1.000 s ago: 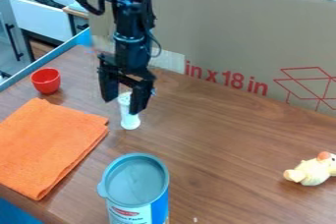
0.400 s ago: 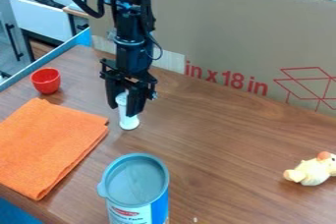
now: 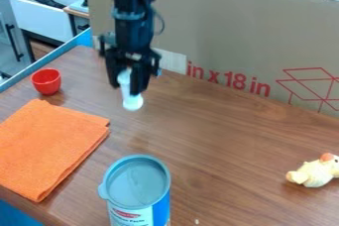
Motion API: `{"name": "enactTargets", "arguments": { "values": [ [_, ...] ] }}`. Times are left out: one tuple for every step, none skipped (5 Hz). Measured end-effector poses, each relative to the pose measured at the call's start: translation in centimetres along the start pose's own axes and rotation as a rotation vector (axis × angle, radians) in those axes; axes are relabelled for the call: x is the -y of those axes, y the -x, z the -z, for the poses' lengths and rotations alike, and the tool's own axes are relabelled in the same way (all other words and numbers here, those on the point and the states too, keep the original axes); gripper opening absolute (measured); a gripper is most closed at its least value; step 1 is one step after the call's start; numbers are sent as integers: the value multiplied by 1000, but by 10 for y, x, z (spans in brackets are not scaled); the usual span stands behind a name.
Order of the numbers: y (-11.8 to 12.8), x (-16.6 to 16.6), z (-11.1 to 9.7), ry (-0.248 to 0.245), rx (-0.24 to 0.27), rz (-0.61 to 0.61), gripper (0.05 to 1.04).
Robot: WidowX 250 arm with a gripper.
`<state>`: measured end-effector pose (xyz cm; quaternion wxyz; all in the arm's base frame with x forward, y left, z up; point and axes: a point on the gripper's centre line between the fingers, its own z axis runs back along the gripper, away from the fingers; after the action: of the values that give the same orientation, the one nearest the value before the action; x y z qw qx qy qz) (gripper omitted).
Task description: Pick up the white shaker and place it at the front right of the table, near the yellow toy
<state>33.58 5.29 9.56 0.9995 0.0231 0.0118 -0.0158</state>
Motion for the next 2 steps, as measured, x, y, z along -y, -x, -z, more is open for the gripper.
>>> {"name": "enactTargets", "arguments": {
  "values": [
    [-4, 45, -39, -33, 48, 94, 594],
    [7, 86, -51, -37, 52, 178, 594]
  ]
}}
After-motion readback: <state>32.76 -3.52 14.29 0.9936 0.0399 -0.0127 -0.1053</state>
